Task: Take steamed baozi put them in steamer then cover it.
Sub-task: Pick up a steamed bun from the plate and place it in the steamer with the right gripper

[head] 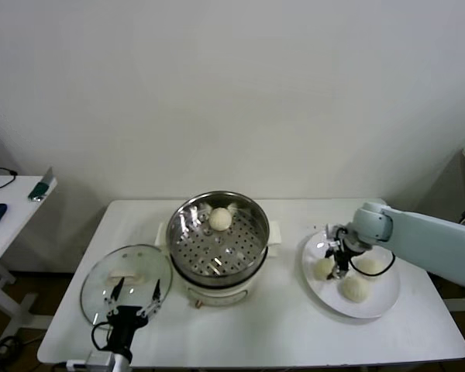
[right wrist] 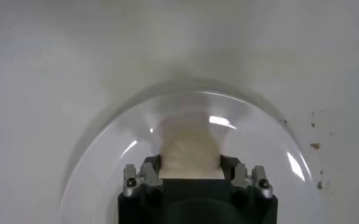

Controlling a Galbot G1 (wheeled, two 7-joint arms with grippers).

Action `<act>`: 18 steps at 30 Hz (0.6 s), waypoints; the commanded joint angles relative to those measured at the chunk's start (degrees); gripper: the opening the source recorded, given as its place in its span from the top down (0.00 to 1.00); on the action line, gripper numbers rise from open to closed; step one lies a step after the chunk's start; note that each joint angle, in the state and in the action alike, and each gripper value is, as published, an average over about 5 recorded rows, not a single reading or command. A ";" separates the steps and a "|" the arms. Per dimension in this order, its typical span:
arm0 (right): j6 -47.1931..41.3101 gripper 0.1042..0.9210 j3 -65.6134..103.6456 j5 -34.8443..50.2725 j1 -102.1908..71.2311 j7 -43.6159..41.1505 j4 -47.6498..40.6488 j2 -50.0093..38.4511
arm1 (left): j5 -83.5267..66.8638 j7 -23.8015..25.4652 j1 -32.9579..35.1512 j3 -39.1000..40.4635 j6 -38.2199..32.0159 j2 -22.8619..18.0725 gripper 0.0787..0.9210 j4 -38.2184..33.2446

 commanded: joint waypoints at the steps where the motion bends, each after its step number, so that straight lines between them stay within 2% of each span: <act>1: 2.28 0.33 -12.42 6.24 18.72 -1.90 3.80 0.20 | 0.23 0.08 -0.04 0.17 0.14 0.01 0.12 -0.07; 9: 2.32 0.33 -21.14 20.20 41.04 -4.84 9.27 7.67 | 0.28 0.21 -0.33 0.40 0.25 0.27 0.12 -0.19; 15: -2.95 0.33 -13.74 30.73 41.24 -0.86 11.43 16.09 | -0.09 0.16 -0.38 0.37 0.06 0.47 0.12 -0.24; 18: -5.37 0.33 -9.54 33.23 37.28 2.13 11.72 20.80 | -0.28 0.05 -0.20 0.29 -0.07 0.40 0.12 -0.34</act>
